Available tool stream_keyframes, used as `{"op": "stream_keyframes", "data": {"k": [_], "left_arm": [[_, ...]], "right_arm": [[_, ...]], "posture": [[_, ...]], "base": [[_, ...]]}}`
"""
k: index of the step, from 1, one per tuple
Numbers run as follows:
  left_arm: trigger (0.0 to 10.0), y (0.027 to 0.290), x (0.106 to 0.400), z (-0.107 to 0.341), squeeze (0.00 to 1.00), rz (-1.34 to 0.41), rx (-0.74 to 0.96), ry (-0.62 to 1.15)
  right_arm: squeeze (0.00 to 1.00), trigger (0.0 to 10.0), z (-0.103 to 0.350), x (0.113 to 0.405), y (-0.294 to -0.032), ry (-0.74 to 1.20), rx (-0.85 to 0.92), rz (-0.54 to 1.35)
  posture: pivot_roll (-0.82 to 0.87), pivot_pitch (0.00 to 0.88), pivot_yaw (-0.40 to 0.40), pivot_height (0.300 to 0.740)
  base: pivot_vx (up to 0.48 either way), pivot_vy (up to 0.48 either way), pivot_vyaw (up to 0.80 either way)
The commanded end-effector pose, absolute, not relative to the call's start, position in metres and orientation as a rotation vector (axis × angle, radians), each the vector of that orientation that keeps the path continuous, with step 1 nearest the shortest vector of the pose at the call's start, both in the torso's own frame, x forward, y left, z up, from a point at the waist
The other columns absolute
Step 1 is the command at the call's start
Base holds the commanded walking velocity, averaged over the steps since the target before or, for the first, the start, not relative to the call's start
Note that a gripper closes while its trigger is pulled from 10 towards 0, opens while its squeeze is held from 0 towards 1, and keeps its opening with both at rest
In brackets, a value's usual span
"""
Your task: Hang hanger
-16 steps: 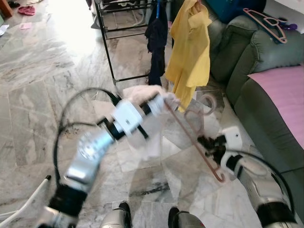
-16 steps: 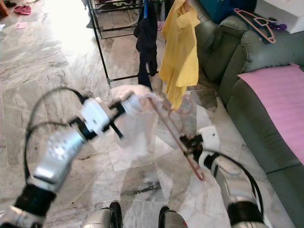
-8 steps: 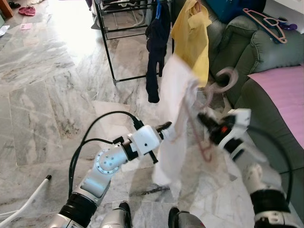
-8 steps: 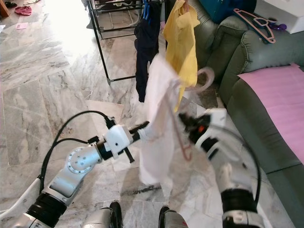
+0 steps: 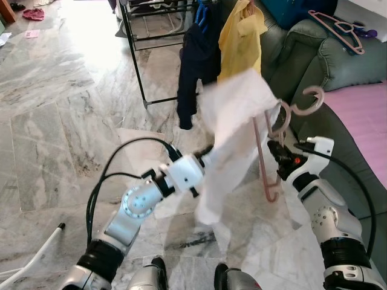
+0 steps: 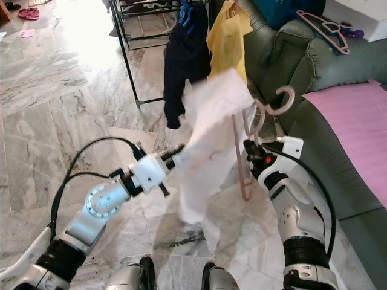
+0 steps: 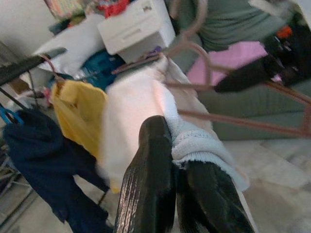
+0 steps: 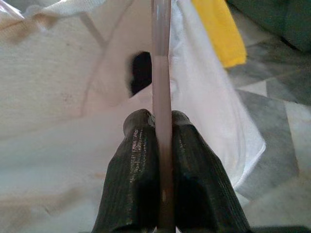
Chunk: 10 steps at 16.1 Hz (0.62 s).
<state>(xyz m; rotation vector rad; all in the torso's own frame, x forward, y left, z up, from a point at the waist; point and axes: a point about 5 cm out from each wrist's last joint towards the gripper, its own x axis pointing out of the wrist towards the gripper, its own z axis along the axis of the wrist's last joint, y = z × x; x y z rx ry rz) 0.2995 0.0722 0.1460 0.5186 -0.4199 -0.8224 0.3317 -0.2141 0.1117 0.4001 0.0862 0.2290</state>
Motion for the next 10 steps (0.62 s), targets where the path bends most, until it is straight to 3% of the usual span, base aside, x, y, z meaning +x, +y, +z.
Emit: {"op": "stream_keyframes", "data": {"k": [1, 3, 6, 7, 9, 10], "left_arm": [[10.0, 0.072, 0.299, 0.148, 0.00, -0.819, 0.505, -0.439], [10.0, 0.070, 0.293, 0.128, 0.00, -0.857, 0.531, -0.377], [10.0, 0.066, 0.289, 0.116, 0.00, -0.873, 0.548, -0.353], [10.0, 0.066, 0.289, 0.115, 0.00, -0.872, 0.546, -0.351], [10.0, 0.066, 0.288, 0.113, 0.00, -0.871, 0.537, -0.349], [10.0, 0.066, 0.289, 0.112, 0.00, -0.865, 0.545, -0.351]], "right_arm": [[0.00, 10.0, 0.117, 0.335, -0.224, 0.059, 0.427, 0.161], [0.00, 10.0, 0.132, 0.343, -0.223, 0.016, 0.545, 0.151], [0.00, 10.0, 0.151, 0.341, -0.193, -0.042, 0.463, 0.327], [0.00, 10.0, 0.156, 0.342, -0.191, -0.074, 0.432, 0.320], [0.00, 10.0, 0.177, 0.344, -0.196, -0.201, 0.595, 0.313], [0.00, 10.0, 0.175, 0.343, -0.197, -0.188, 0.562, 0.318]], "posture": [[-0.03, 0.206, -0.003, 0.740], [-0.03, 0.203, -0.001, 0.740], [-0.04, 0.202, -0.004, 0.740], [-0.04, 0.202, -0.004, 0.740], [-0.04, 0.199, -0.008, 0.740], [-0.04, 0.195, -0.011, 0.740]], "base": [[0.000, 0.000, 0.00], [0.000, 0.000, 0.00], [0.000, 0.000, 0.00], [0.000, 0.000, 0.00], [0.000, 0.000, 0.00], [0.000, 0.000, 0.00]]}}
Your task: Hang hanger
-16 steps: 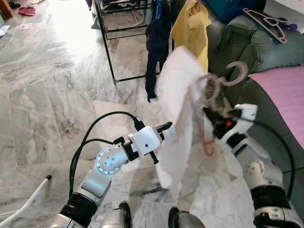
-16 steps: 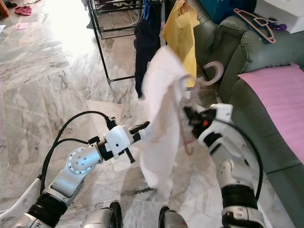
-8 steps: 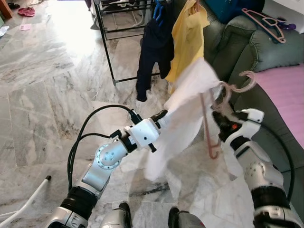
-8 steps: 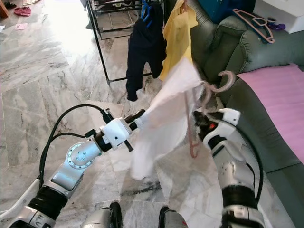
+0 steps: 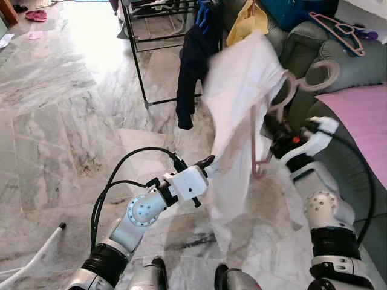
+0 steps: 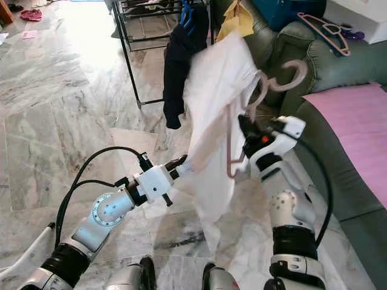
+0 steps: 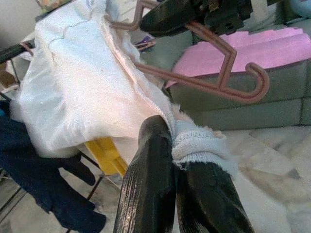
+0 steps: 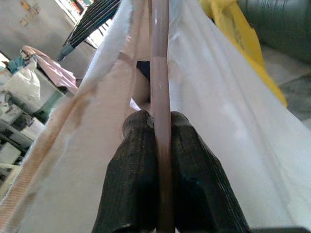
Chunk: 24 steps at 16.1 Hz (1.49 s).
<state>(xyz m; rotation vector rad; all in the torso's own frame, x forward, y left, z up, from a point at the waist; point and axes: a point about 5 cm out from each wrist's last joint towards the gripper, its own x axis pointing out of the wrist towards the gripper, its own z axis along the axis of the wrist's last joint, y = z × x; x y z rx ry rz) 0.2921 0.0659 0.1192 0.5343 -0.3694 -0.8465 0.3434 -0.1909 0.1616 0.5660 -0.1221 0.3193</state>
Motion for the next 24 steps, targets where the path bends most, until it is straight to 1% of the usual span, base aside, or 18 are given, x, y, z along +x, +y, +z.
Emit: {"op": "stream_keyframes", "data": {"k": [1, 3, 4, 6, 7, 8, 9, 12, 15, 18, 20, 24], "left_arm": [[10.0, 0.066, 0.291, 0.114, 0.00, -0.843, 0.553, -0.360], [10.0, 0.075, 0.307, 0.127, 0.00, -0.705, 0.572, -0.388], [10.0, 0.082, 0.315, 0.138, 0.00, -0.623, 0.564, -0.417], [10.0, 0.091, 0.325, 0.152, 0.00, -0.519, 0.555, -0.455], [10.0, 0.093, 0.326, 0.154, 0.00, -0.506, 0.550, -0.460], [10.0, 0.097, 0.330, 0.161, 0.00, -0.454, 0.532, -0.476], [10.0, 0.097, 0.332, 0.163, 0.00, -0.441, 0.524, -0.483], [10.0, 0.093, 0.333, 0.171, 0.00, -0.439, 0.512, -0.526], [10.0, 0.085, 0.329, 0.178, 0.00, -0.456, 0.498, -0.573], [10.0, 0.074, 0.321, 0.183, 0.00, -0.543, 0.453, -0.610], [10.0, 0.069, 0.317, 0.181, 0.00, -0.604, 0.463, -0.611], [10.0, 0.068, 0.316, 0.182, 0.00, -0.626, 0.485, -0.621]], "right_arm": [[0.00, 10.0, 0.170, 0.342, -0.197, -0.160, 0.509, 0.316], [0.00, 10.0, 0.152, 0.337, -0.194, -0.054, 0.320, 0.321], [0.00, 10.0, 0.144, 0.335, -0.193, -0.016, 0.270, 0.320], [0.00, 10.0, 0.134, 0.331, -0.190, 0.035, 0.214, 0.318], [0.00, 10.0, 0.132, 0.330, -0.189, 0.049, 0.212, 0.317], [0.00, 10.0, 0.125, 0.327, -0.187, 0.088, 0.162, 0.333], [0.00, 10.0, 0.122, 0.325, -0.183, 0.108, 0.175, 0.363], [0.00, 10.0, 0.112, 0.319, -0.176, 0.168, 0.157, 0.418], [0.00, 10.0, 0.096, 0.313, -0.164, 0.268, 0.163, 0.502], [0.00, 10.0, 0.085, 0.307, -0.151, 0.347, 0.213, 0.612], [0.00, 10.0, 0.085, 0.307, -0.144, 0.370, 0.232, 0.673], [0.00, 10.0, 0.084, 0.303, -0.140, 0.394, 0.238, 0.758]], "posture": [[-0.04, 0.194, -0.011, 0.740], [-0.04, 0.194, -0.012, 0.740], [-0.04, 0.194, -0.012, 0.740], [-0.04, 0.194, -0.012, 0.740], [-0.04, 0.194, -0.012, 0.740], [-0.04, 0.194, -0.012, 0.740], [-0.04, 0.194, -0.012, 0.740], [-0.04, 0.193, -0.009, 0.740], [-0.03, 0.193, -0.017, 0.740], [-0.01, 0.191, -0.022, 0.740], [-0.01, 0.191, -0.023, 0.740], [0.00, 0.190, -0.025, 0.740]], "base": [[0.000, 0.000, 0.00], [0.000, 0.000, 0.00], [0.000, 0.000, 0.00], [0.000, 0.000, 0.00], [0.000, 0.000, 0.00], [0.000, 0.000, 0.00], [0.000, 0.000, 0.00], [0.000, 0.000, 0.00], [0.000, 0.000, 0.00], [0.000, 0.000, 0.00], [0.000, 0.000, 0.00], [0.000, 0.000, 0.00]]}}
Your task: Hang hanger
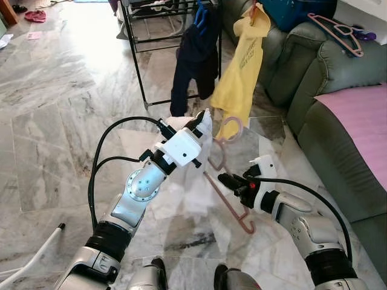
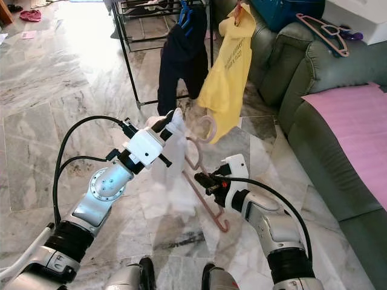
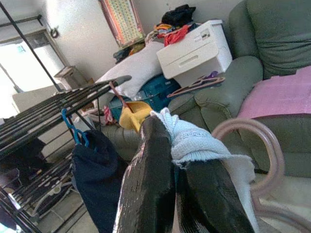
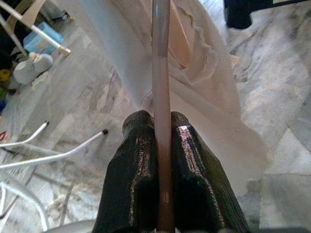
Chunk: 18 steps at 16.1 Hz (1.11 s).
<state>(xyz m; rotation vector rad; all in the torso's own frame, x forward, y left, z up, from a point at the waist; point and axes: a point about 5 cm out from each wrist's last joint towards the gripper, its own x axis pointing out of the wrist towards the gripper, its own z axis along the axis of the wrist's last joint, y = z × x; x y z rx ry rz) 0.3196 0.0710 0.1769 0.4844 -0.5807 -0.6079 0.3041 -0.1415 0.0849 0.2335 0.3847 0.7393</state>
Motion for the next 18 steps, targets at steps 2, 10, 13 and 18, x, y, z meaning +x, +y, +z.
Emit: {"op": "stream_keyframes", "data": {"k": [2, 10, 13, 18], "left_arm": [[10.0, 0.069, 0.315, 0.191, 0.00, -0.612, 0.475, -0.656], [10.0, 0.051, 0.297, 0.184, 0.00, -0.825, 0.392, -0.598], [10.0, 0.045, 0.284, 0.170, 0.00, -0.938, 0.398, -0.538], [10.0, 0.042, 0.280, 0.164, 0.00, -1.018, 0.347, -0.470]], "right_arm": [[0.00, 10.0, 0.077, 0.299, -0.142, 0.447, 0.255, 0.774], [0.00, 10.0, 0.065, 0.298, -0.136, 0.513, 0.296, 0.833], [0.00, 10.0, 0.078, 0.318, -0.137, 0.431, 0.293, 0.757], [0.00, 10.0, 0.101, 0.343, -0.134, 0.303, 0.349, 0.686]], "posture": [[0.00, 0.192, -0.025, 0.740], [0.02, 0.204, -0.034, 0.740], [0.02, 0.204, -0.032, 0.740], [0.02, 0.204, -0.030, 0.740]], "base": [[0.000, 0.000, 0.00], [0.000, 0.000, 0.00], [0.000, 0.000, 0.00], [0.000, 0.000, 0.00]]}}
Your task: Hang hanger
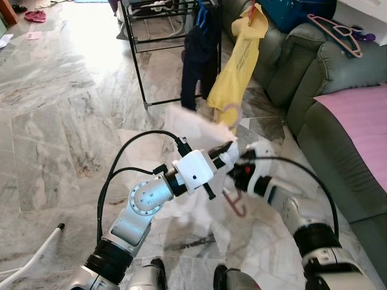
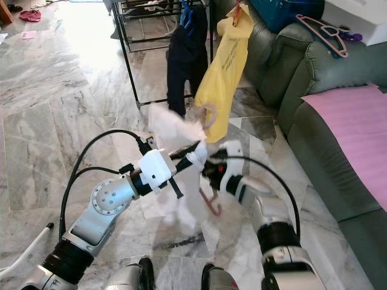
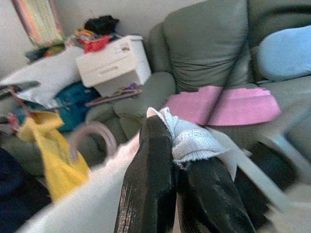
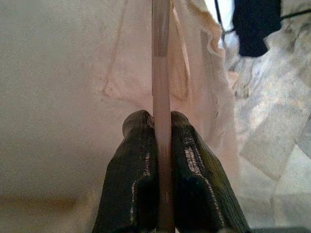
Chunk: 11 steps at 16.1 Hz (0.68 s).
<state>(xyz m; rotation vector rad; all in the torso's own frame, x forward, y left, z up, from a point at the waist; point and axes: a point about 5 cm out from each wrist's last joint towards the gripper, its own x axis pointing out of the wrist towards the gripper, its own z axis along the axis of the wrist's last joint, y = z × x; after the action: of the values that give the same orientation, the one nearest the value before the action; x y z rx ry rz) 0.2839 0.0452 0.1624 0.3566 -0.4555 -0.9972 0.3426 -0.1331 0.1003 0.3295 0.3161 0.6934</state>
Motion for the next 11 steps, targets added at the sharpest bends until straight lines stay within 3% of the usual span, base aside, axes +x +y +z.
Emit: {"op": "stream_keyframes", "data": {"k": [1, 7, 11], "left_arm": [[10.0, 0.041, 0.279, 0.158, 0.00, -1.048, 0.355, -0.437], [10.0, 0.044, 0.279, 0.141, 0.00, -1.048, 0.356, -0.354], [10.0, 0.046, 0.282, 0.128, 0.00, -1.016, 0.368, -0.299]], "right_arm": [[0.00, 10.0, 0.109, 0.349, -0.131, 0.255, 0.351, 0.675], [0.00, 10.0, 0.148, 0.369, -0.137, -0.010, 0.367, 0.497], [0.00, 10.0, 0.166, 0.366, -0.130, -0.128, 0.281, 0.512]], "posture": [[0.02, 0.204, -0.033, 0.740], [0.02, 0.206, -0.034, 0.740], [0.00, 0.204, -0.032, 0.740]], "base": [[0.000, 0.000, 0.00], [0.000, 0.000, 0.00], [0.000, 0.000, 0.00]]}}
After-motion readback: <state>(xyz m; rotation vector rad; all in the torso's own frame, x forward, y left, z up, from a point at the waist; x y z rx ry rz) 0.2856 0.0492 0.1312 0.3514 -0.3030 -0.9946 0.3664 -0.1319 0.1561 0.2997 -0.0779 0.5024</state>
